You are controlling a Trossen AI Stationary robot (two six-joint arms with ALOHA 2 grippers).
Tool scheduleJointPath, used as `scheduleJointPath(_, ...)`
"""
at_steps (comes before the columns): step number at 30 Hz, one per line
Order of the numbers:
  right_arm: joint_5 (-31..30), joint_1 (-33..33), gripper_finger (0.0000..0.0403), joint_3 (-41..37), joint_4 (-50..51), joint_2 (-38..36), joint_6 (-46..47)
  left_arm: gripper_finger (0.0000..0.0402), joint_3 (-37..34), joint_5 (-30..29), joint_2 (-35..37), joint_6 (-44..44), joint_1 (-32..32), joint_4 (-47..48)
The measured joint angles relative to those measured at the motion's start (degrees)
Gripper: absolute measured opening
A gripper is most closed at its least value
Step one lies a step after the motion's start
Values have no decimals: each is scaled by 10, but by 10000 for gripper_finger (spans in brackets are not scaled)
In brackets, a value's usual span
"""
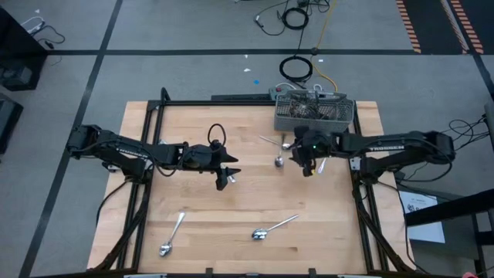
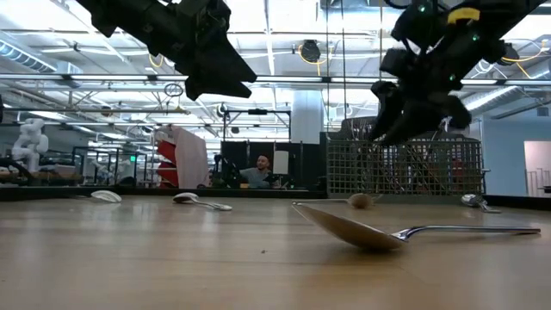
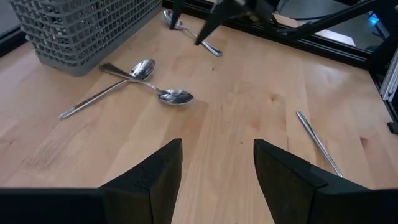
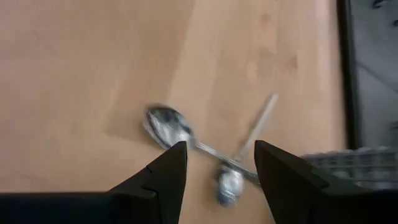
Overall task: Sort silverware
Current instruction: Put the silver spoon into the gray utensil holder
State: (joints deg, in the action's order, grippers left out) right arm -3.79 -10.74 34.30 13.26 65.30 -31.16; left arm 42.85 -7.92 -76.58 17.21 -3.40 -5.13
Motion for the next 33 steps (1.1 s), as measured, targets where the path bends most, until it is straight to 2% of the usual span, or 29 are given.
scheduleJointPath(3,-32,-2,180,0,-14,19,-57,205,0,0,0,1,0,0)
scheduleJointPath(8,-39,-10,180,32,-3,79,-153,205,0,1,0,3,0,0)
scheduleJointPath(13,-47,-21,178,104,48,178,-259,205,0,2,0,4,0,0)
scheduleJointPath(20,-110,-21,142,196,121,287,-399,205,0,2,0,19,0,1)
scheduleJointPath(28,-107,-21,107,209,145,318,-462,205,0,3,0,35,0,26)
scheduleJointPath(33,-60,-24,101,209,163,319,-495,205,0,2,0,40,0,30)
